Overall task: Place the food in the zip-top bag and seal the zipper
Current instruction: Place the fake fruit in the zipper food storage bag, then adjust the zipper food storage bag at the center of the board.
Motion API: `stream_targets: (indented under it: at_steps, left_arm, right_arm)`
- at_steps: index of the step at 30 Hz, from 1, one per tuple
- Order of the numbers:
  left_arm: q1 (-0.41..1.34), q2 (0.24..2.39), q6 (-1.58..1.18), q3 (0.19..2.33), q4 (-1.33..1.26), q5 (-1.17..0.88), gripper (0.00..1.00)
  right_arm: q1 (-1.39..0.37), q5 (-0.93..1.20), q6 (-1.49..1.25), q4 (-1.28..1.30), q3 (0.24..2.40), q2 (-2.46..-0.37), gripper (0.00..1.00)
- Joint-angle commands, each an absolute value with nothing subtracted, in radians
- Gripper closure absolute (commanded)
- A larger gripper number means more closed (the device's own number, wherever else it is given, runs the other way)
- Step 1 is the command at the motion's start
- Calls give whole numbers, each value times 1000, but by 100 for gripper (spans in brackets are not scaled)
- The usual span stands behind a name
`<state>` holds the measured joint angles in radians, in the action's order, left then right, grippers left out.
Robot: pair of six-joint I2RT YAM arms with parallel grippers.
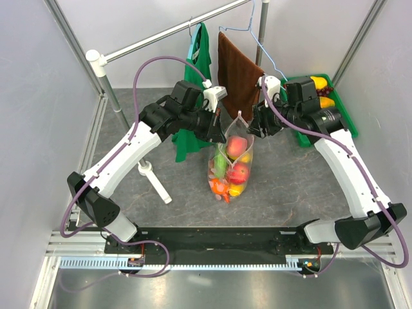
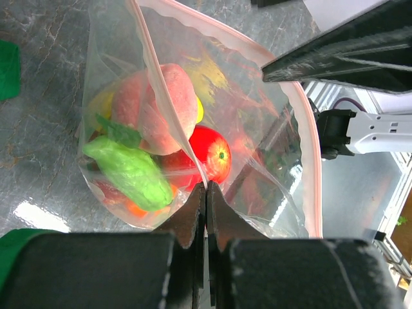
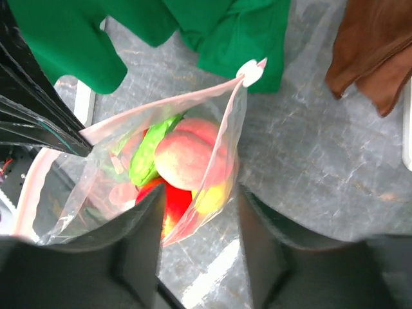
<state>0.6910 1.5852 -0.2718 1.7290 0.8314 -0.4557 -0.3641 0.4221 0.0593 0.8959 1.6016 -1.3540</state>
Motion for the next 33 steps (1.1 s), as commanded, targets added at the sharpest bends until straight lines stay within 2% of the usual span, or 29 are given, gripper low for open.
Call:
stream_targets:
  at_steps: [1, 6, 7, 9, 10, 14, 17, 20, 27, 30, 31, 32, 33]
  left_arm:
    - [696, 1566, -252, 1776, 818, -486, 98]
    - [712, 1572, -238, 1792, 819, -485, 98]
    - [719, 1577, -230, 1798, 819, -482, 98]
    - [741, 1583, -213, 1831, 822, -476, 98]
    - [747, 1597, -210, 1848, 828, -485, 98]
    - [791, 1656, -173, 1972, 880, -500, 98]
    - [816, 1712, -123, 2081, 928, -541, 98]
    - [824, 1746, -68, 2143, 968, -589, 98]
    - [816, 1773, 83, 2091, 1038, -681, 97]
    - [810, 1773, 126, 2071, 1077, -747, 87]
    - [810, 1769, 129, 2069, 1084, -761, 72]
    - [810, 1767, 130, 2066, 1097, -773, 63]
    - [810, 1749, 130, 2060, 1107, -800, 46]
  right_arm:
    - [-367, 440, 54, 936, 1608, -1364, 59]
    - [-365, 619, 80, 1017, 1594, -1382, 72]
    - [-365, 703, 81, 1022, 1591, -1378, 81]
    - [-359, 784, 86, 1017, 1577, -1353, 90]
    - [-353, 808, 80, 1009, 1575, -1341, 100]
    - [-351, 905, -58, 880, 1546, -1267, 100]
    - [-350, 891, -174, 742, 1505, -1186, 100]
    - [-351, 835, -273, 622, 1409, -1077, 100]
    - [-350, 608, -285, 676, 1221, -933, 100]
    - [-351, 574, -298, 675, 1161, -899, 100]
    - [-350, 565, -299, 670, 1146, -890, 100]
    - [-353, 555, -305, 670, 1122, -873, 100]
    - [-350, 551, -311, 666, 1109, -864, 100]
